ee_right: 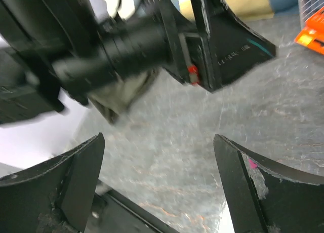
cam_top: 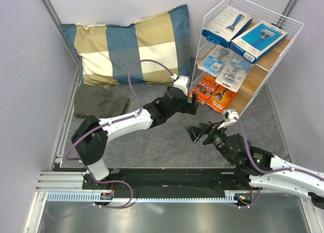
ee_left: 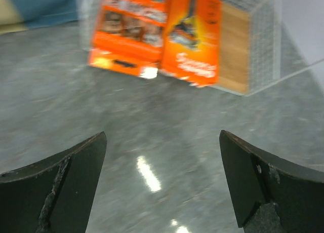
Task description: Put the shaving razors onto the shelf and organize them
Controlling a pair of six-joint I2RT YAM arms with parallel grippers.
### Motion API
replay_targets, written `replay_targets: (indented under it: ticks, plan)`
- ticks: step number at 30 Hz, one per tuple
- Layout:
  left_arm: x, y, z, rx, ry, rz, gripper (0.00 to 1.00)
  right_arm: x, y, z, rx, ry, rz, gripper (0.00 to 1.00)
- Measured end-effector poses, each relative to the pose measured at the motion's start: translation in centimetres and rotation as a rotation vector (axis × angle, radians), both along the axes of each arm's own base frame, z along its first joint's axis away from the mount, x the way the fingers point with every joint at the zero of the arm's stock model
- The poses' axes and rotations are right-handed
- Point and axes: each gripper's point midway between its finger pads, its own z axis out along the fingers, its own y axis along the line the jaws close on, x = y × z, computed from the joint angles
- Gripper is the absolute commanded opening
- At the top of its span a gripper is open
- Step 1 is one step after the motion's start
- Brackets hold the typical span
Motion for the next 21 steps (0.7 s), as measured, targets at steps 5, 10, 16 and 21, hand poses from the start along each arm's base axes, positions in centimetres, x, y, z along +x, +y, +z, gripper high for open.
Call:
replay_targets:
  ticks: [5,10,16,21]
  plan:
    - [1.9,7.7,-0.9,0.119,0.003,0.114,1.0,0.4,3.4,-2.2,-0.149,0.034,0.066,0.97]
    - [3.9,16.4,-2.0,0.142,0.069,0.249,1.0,1.0,6.2,-5.3,-0.308,0.067,0.115,0.96]
    - [1.7,22.1,-2.2,0.138,0.108,0.312,1.0,2.3,8.4,-9.3,-0.462,0.118,0.145,0.96]
    - [-0.6,25.6,-1.6,0.1,0.107,0.356,1.0,4.8,8.7,-13.5,-0.513,0.221,0.155,0.96]
